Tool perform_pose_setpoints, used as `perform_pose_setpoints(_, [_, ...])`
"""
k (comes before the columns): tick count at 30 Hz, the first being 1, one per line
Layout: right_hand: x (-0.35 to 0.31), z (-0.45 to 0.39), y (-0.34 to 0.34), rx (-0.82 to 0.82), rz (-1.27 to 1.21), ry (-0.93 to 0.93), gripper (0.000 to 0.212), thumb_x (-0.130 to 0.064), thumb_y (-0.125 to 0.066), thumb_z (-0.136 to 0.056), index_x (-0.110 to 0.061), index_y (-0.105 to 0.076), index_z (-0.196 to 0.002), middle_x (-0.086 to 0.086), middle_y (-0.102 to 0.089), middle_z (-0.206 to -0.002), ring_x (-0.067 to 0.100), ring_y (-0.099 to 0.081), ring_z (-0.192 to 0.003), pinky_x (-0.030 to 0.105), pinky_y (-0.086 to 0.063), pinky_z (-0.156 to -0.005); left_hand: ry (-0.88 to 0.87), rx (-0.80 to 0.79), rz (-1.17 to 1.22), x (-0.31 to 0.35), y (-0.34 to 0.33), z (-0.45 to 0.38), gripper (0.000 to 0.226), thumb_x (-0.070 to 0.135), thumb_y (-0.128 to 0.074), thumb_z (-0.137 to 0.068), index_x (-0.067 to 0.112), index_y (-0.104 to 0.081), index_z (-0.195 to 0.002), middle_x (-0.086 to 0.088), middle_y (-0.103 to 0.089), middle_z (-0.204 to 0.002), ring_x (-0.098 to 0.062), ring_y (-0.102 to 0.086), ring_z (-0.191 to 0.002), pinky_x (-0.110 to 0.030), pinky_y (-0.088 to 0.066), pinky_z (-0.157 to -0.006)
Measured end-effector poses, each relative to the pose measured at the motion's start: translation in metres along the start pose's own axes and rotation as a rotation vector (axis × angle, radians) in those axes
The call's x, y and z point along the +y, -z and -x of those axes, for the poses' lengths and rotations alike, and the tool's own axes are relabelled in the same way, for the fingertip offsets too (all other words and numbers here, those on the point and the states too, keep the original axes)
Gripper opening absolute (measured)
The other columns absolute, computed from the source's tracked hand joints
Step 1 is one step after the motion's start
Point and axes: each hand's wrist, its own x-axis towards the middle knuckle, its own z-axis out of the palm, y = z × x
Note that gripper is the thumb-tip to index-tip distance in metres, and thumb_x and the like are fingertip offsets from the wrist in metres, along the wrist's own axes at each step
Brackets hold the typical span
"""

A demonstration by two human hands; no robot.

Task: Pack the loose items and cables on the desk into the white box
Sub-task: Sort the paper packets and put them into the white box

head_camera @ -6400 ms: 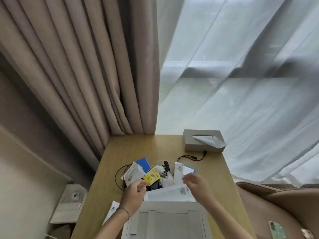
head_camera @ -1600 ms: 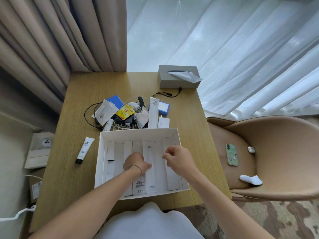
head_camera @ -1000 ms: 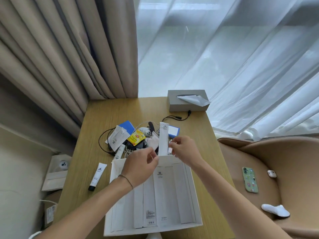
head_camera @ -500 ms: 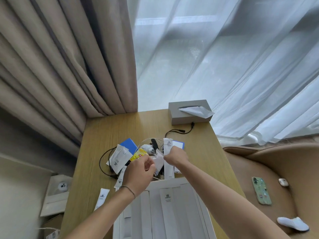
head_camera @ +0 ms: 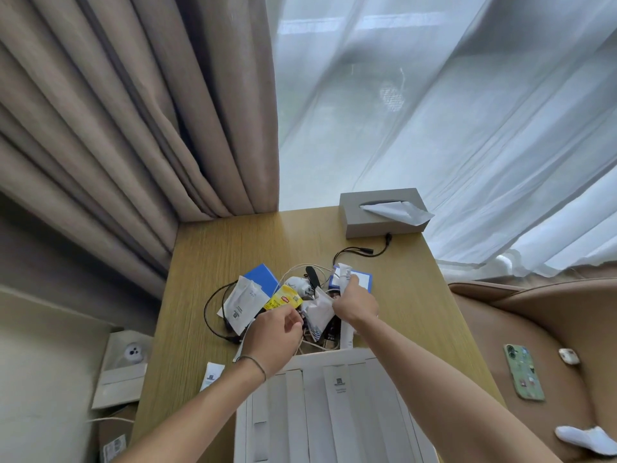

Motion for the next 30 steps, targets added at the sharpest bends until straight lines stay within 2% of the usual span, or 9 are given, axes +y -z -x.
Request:
perform_pose_setpoints(4, [0.001,-0.004,0.016,0.012,-0.387,-0.016,0.019,-0.011,-0.053,-0.091,-0.006,-0.058,-0.109,0.012,-0.068,-0.099,0.03,-0.066,-0.091,0.046,-0.057,-0.083,0.013,-0.037,-0.028,0.0,-0.005,-0.011,0.01,0.028,-0.057,-0.091,0.028,-0.066,-0.086,0.012,-0.068,-0.081,-0.008,-0.063,-0.079,-0.03,-0.056,-0.07])
perform_pose_setpoints(7, [-0.002,0.002,0.038,-0.002,-0.732,-0.001,0.012,-0.005,-0.058,-0.092,-0.005,-0.064,-0.102,0.009,-0.076,-0.09,0.028,-0.07,-0.093,0.049,-0.056,-0.083,0.02,-0.058,-0.061,0.002,-0.012,-0.024,0.011,0.025,-0.056,-0.09,0.026,-0.066,-0.091,0.006,-0.07,-0.087,-0.015,-0.064,-0.083,-0.035,-0.056,-0.075])
perform_pose_setpoints(11, [0.001,0.027,0.073,-0.033,-0.974,0.119,0.012,-0.003,-0.061,-0.094,-0.012,-0.059,-0.102,-0.004,-0.079,-0.081,0.013,-0.073,-0.08,0.034,-0.05,-0.065,0.02,-0.068,-0.098,0.004,-0.023,-0.041,0.013,0.022,-0.056,-0.089,0.026,-0.063,-0.098,0.005,-0.065,-0.092,-0.018,-0.062,-0.087,-0.032,-0.054,-0.073])
perform_pose_setpoints(13, [0.003,0.044,0.085,-0.044,-1.027,0.179,0.014,-0.013,-0.06,-0.099,-0.011,-0.056,-0.113,-0.003,-0.08,-0.089,0.017,-0.073,-0.087,0.036,-0.055,-0.069,-0.002,-0.06,-0.155,0.005,-0.029,-0.049,0.021,0.022,-0.056,-0.088,0.026,-0.061,-0.108,0.003,-0.064,-0.099,-0.02,-0.061,-0.091,-0.032,-0.052,-0.073])
perform_pose_setpoints(15, [0.009,0.06,0.093,-0.062,-1.073,0.186,0.02,-0.022,-0.055,-0.103,-0.009,-0.054,-0.119,0.0,-0.08,-0.096,0.027,-0.073,-0.096,0.045,-0.059,-0.08,-0.034,-0.044,-0.216,0.006,-0.037,-0.058,0.029,0.021,-0.056,-0.088,0.025,-0.059,-0.116,0.0,-0.064,-0.107,-0.021,-0.059,-0.096,-0.034,-0.052,-0.075])
perform_pose_setpoints(18, [0.021,0.08,0.102,-0.123,-1.157,0.18,0.031,-0.032,-0.049,-0.105,-0.005,-0.057,-0.12,0.011,-0.078,-0.105,0.031,-0.073,-0.098,0.044,-0.059,-0.084,-0.086,-0.038,-0.302,0.01,-0.048,-0.068,0.033,0.024,-0.057,-0.086,0.025,-0.055,-0.119,-0.001,-0.063,-0.111,-0.022,-0.056,-0.103,-0.036,-0.051,-0.08])
perform_pose_setpoints(21, [0.033,0.096,0.107,-0.162,-1.205,0.171,0.04,-0.039,-0.043,-0.107,-0.005,-0.063,-0.114,0.016,-0.078,-0.103,0.03,-0.074,-0.097,0.042,-0.058,-0.086,-0.143,-0.063,-0.463,0.012,-0.06,-0.074,0.047,0.04,-0.063,-0.085,0.027,-0.048,-0.128,-0.002,-0.064,-0.114,-0.025,-0.058,-0.107,-0.038,-0.052,-0.082])
perform_pose_setpoints(25, [0.047,0.108,0.101,-0.144,-1.099,0.138,0.044,-0.04,-0.043,-0.106,-0.006,-0.07,-0.11,0.011,-0.08,-0.096,0.02,-0.076,-0.087,0.031,-0.055,-0.074,-0.158,-0.107,-0.613,0.016,-0.074,-0.078,0.066,0.052,-0.066,-0.081,0.025,-0.041,-0.136,-0.007,-0.065,-0.118,-0.028,-0.058,-0.108,-0.041,-0.048,-0.084])
perform_pose_setpoints(30, [0.059,0.12,0.085,-0.078,-0.959,0.079,0.038,-0.037,-0.055,-0.102,-0.006,-0.074,-0.09,0.004,-0.075,-0.081,0.017,-0.068,-0.07,0.027,-0.052,-0.061,-0.125,-0.126,-0.655,0.02,-0.084,-0.08,0.07,0.037,-0.067,-0.082,0.022,-0.036,-0.142,-0.01,-0.058,-0.125,-0.03,-0.055,-0.114,-0.039,-0.05,-0.082])
